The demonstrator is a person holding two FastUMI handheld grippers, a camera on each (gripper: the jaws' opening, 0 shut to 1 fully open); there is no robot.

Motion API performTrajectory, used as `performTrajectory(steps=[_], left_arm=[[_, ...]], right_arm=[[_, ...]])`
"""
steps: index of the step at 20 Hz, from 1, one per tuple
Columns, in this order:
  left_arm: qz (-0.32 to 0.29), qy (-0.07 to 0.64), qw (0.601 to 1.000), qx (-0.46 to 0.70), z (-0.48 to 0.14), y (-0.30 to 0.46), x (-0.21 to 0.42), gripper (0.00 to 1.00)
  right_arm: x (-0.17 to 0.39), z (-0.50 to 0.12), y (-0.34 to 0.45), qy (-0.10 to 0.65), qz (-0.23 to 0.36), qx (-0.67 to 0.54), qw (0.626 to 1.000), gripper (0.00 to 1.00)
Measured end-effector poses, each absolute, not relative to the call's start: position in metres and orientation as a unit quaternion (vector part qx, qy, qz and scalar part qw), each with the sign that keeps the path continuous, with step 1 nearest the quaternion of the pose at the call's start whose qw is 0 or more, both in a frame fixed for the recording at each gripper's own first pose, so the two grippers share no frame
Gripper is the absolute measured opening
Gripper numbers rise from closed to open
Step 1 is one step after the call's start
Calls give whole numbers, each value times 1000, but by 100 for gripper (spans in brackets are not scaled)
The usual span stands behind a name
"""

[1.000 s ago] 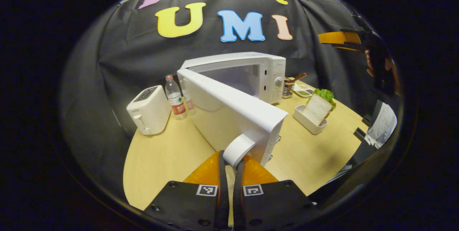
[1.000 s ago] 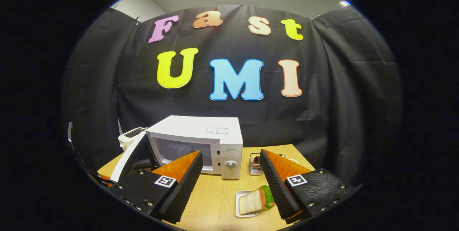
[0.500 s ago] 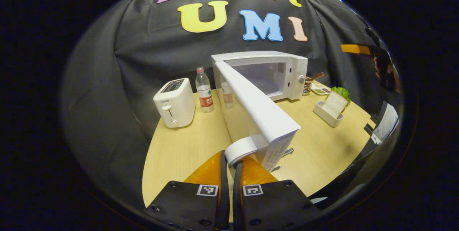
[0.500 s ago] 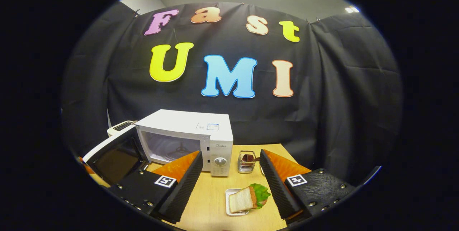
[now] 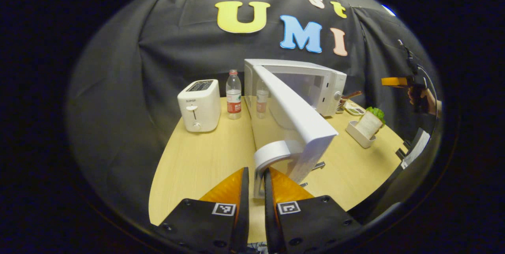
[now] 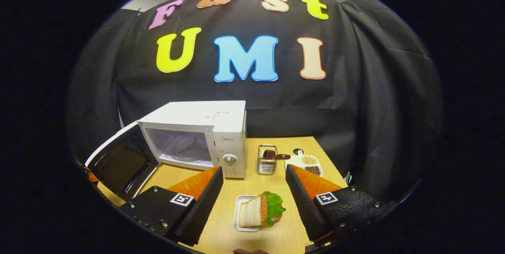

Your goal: Open the microwave oven with the left hand, put the food in, and close the microwave oven.

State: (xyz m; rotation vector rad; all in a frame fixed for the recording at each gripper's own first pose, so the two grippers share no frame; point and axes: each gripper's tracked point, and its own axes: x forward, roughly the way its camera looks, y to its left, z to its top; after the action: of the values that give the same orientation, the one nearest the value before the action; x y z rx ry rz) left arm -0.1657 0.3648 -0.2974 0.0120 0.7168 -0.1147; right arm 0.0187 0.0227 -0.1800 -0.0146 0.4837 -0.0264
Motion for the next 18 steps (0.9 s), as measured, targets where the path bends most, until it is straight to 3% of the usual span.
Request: performTrajectory(steps=[2,3,4,7,8,12,16,18], left_arm=[[-17,349,937,6,-292,379,-180,31],[4,342,940,7,-280,383,-186,30],[24,325,945,9,-260,384,-188,22],[67,247,967,4,-188,367,-172,22],[73,217,973,-4,-162,353,-158,34],[51,106,992,-47,-81,277,-92,96],[-8,68,997,-31,-47,212,-53,94],[-37,73,996,-38,-50,181,-40,95]], right_arm=[[15,-216,15,295,2,9,955,96],[11,-233,12,323,5,21,946,97],[6,-251,7,349,3,34,937,97],[-10,-291,-3,405,-14,89,910,99],[-14,-302,-3,417,-13,104,903,99],[-21,-330,2,449,-1,129,884,99],[-19,-341,8,458,2,153,876,99],[-16,-348,14,469,11,166,867,82]])
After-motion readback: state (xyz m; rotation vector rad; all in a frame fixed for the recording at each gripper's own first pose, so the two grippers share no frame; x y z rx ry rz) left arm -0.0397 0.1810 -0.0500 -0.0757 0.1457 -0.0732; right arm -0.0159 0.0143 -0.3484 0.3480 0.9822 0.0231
